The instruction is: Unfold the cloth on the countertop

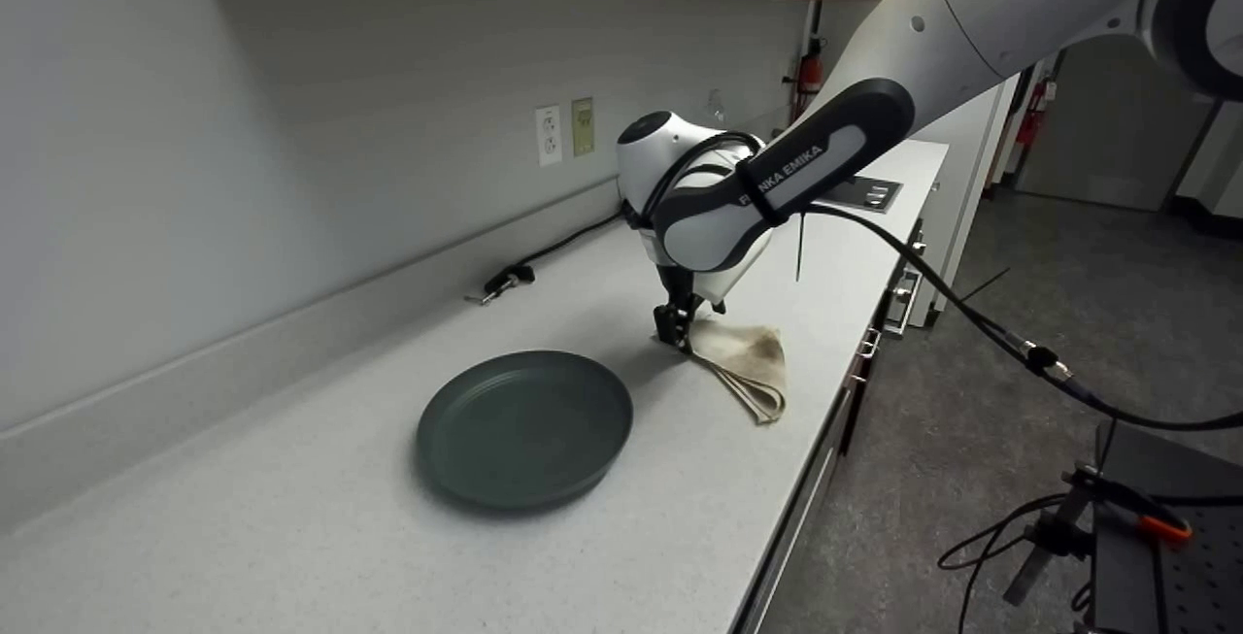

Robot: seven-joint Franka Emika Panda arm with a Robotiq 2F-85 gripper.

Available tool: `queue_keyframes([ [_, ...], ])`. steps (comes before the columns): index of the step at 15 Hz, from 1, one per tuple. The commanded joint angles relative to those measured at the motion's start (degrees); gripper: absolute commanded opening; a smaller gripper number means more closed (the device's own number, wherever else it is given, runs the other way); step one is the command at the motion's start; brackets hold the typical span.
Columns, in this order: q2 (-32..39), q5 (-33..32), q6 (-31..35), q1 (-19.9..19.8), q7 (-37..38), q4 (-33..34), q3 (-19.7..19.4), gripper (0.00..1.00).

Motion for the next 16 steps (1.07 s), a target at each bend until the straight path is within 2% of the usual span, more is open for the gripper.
queue_keyframes([
  [1, 0.73, -1.84, -2.67, 1.28, 1.93, 2.21, -1.25, 1.00],
  [6, 0.91, -1.17, -3.44, 0.69, 1.93, 2.36, -0.61, 1.00],
  [16, 1.23, 0.80, -0.36, -0.91, 1.27, 1.73, 0.45, 1.00],
])
